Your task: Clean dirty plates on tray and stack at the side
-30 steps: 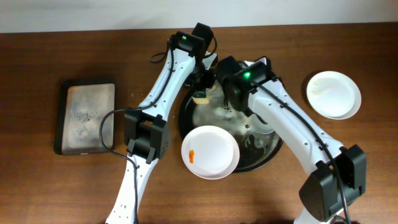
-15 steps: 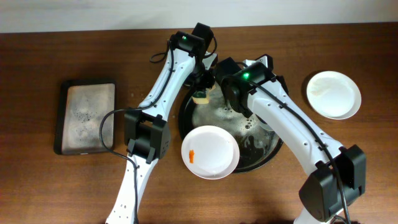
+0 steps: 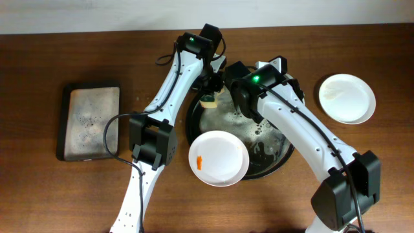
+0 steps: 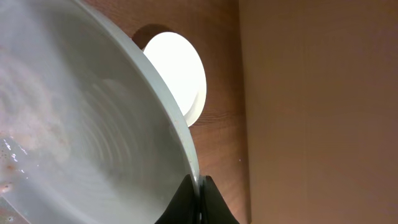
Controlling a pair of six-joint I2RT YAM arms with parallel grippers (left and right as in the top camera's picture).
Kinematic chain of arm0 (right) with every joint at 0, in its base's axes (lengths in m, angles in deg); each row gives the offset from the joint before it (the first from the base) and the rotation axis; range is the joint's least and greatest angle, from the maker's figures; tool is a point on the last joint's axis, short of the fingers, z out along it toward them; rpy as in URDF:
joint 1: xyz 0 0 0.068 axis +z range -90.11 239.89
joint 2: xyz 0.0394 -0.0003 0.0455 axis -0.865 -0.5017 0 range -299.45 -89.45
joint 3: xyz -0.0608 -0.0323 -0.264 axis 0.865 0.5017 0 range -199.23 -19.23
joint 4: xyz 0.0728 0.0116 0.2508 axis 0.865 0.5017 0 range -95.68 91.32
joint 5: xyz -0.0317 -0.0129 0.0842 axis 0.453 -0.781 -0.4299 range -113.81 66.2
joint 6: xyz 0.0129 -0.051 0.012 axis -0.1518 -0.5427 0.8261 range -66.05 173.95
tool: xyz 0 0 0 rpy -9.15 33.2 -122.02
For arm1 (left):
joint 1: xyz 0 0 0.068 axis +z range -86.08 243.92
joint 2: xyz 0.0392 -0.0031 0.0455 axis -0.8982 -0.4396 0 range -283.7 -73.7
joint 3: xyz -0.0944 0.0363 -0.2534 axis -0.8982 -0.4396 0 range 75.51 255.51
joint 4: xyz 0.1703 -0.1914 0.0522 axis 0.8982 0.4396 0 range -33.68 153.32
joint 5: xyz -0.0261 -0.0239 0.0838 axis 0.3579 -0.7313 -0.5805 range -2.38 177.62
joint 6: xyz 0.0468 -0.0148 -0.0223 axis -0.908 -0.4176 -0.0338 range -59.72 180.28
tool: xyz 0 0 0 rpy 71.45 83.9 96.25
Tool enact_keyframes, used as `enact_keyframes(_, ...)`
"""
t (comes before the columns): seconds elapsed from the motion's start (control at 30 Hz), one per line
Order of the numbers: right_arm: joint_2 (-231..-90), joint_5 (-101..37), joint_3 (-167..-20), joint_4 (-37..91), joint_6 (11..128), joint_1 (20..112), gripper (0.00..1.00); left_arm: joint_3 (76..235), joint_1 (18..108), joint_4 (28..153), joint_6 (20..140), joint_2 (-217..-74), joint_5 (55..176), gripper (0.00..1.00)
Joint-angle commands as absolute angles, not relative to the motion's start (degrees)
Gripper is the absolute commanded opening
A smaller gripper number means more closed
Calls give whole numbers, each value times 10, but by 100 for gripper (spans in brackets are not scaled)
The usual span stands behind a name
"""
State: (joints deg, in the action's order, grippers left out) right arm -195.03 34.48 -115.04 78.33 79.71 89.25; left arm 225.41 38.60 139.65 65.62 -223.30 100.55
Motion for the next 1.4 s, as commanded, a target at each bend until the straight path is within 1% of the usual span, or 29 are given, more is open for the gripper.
enact_keyframes(0.0,-1936,369,-1163,785,813,896,4,2267,386,1397,644,-2240,1014,1)
enact_keyframes(0.53,-1936,369,-1163,785,813,896,4,2267,386,1397,645,-2240,1014,1)
enact_keyframes(0.6,-1936,364,-1163,785,835,896,4,2267,386,1397,645,-2240,1014,1)
enact_keyframes(0.7,-1937,364,-1163,784,834,895,4,2267,386,1397,645,-2240,1014,1)
enact_keyframes(0.77,-1937,335,-1163,770,835,895,4,2267,386,1397,645,-2240,1014,1)
enact_keyframes(0.8,-1939,325,-1163,771,811,895,4,2267,386,1397,645,-2240,1014,1)
enact_keyframes(0.87,-1940,308,-1163,770,827,895,4,2267,386,1397,645,-2240,1014,1)
enact_keyframes(0.9,-1944,307,-1163,769,810,895,4,2267,386,1397,645,-2240,1014,1)
enact_keyframes(0.97,-1942,319,-1163,782,853,895,4,2267,386,1397,645,-2240,1014,1)
enact_keyframes(1.03,-1944,317,-1163,782,819,891,4,2267,386,1397,645,-2240,1014,1)
enact_keyframes(1.07,-1940,318,-1163,796,867,895,4,2267,386,1398,645,-2240,1014,1)
enact_keyframes(1.1,-1941,317,-1163,777,860,893,4,2267,386,1397,645,-2240,1014,1)
enact_keyframes(1.13,-1943,312,-1163,773,817,891,4,2267,386,1395,645,-2240,1014,1)
enact_keyframes(1.17,-1939,313,-1163,790,862,893,4,2267,386,1396,645,-2240,1014,1)
enact_keyframes(1.2,-1939,312,-1163,780,867,893,4,2267,386,1397,645,-2240,1014,1)
enact_keyframes(1.23,-1941,303,-1163,774,813,891,4,2267,386,1397,645,-2240,1014,1)
enact_keyframes(1.3,-1937,301,-1163,781,857,895,4,2267,386,1398,645,-2240,1014,1)
enact_keyframes(1.33,-1939,300,-1163,770,826,893,4,2267,386,1396,645,-2240,1014,1)
enact_keyframes(1.37,-1938,297,-1163,780,828,892,4,2267,386,1396,645,-2240,1014,1)
